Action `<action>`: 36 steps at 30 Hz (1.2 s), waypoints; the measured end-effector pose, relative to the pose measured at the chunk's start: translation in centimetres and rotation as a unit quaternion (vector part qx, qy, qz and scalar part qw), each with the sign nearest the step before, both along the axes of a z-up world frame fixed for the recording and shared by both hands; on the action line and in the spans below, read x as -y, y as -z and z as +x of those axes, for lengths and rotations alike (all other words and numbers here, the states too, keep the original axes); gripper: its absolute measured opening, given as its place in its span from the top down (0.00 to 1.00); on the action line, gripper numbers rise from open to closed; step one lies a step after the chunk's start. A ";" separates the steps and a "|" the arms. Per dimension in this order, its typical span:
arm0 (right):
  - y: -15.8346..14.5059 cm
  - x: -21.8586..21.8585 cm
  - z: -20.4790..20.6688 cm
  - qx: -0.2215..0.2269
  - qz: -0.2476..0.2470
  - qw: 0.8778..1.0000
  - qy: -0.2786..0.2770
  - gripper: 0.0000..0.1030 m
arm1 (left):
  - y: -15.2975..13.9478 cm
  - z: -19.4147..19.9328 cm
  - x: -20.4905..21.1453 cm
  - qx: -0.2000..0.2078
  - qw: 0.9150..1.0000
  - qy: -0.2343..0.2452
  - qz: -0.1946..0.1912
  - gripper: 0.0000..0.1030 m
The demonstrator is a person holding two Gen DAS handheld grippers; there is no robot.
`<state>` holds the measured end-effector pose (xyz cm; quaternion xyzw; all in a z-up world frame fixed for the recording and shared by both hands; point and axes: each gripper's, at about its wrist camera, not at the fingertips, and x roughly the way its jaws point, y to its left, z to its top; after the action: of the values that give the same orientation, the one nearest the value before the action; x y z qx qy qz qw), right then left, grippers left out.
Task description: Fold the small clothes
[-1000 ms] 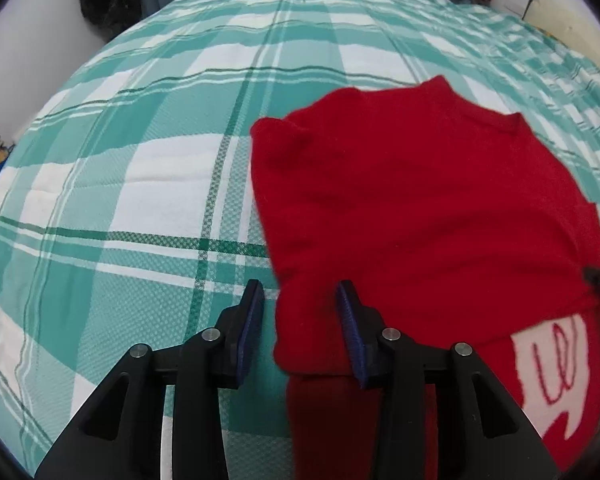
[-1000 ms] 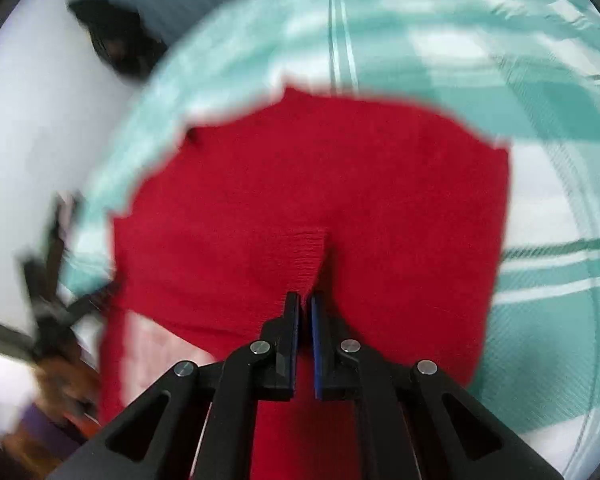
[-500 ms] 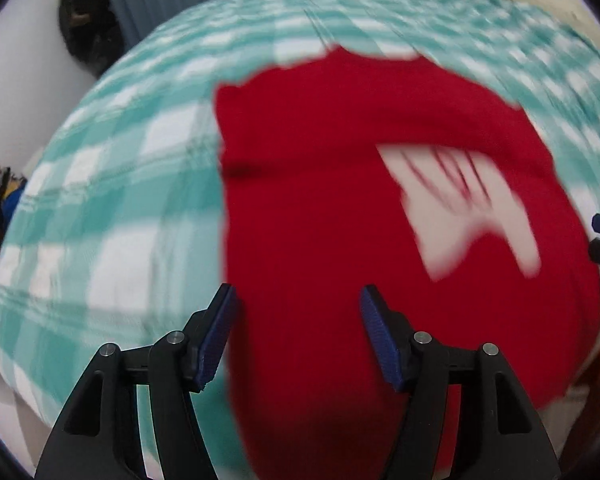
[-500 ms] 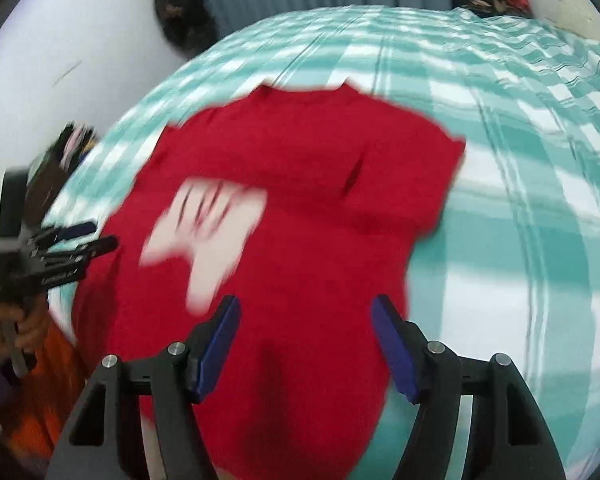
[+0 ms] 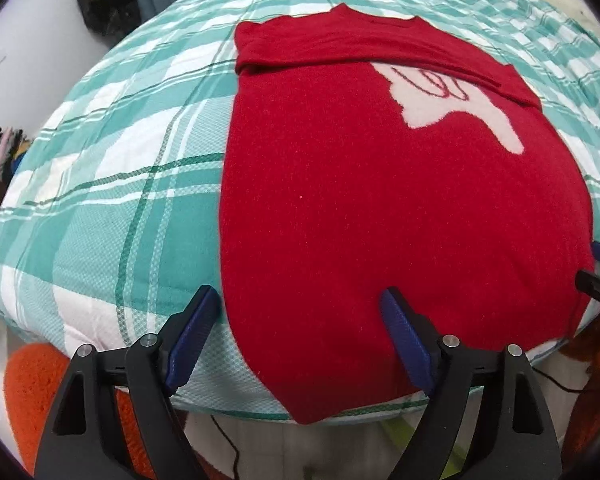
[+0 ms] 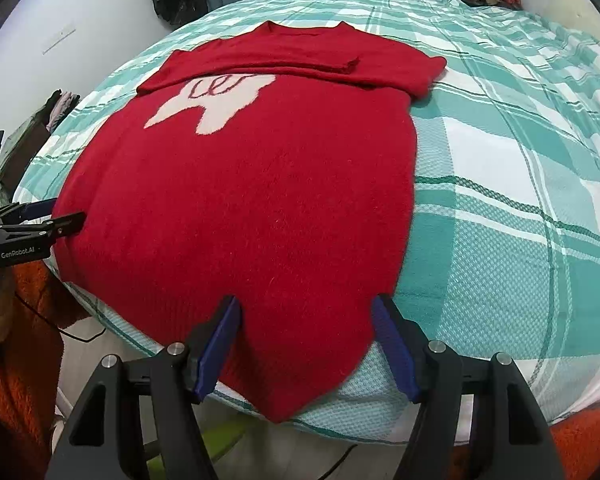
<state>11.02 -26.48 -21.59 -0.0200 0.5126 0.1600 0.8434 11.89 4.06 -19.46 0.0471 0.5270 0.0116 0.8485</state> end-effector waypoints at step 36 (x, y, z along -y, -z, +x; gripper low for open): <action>0.8 -0.4 0.1 -0.003 -0.003 1.000 0.004 0.29 | 0.7 -0.3 -0.1 0.001 1.000 -0.013 0.006 0.09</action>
<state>11.08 -26.09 -22.39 -0.0201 0.5160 0.1546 0.8423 11.57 4.21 -20.21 0.0455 0.5263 0.0263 0.8487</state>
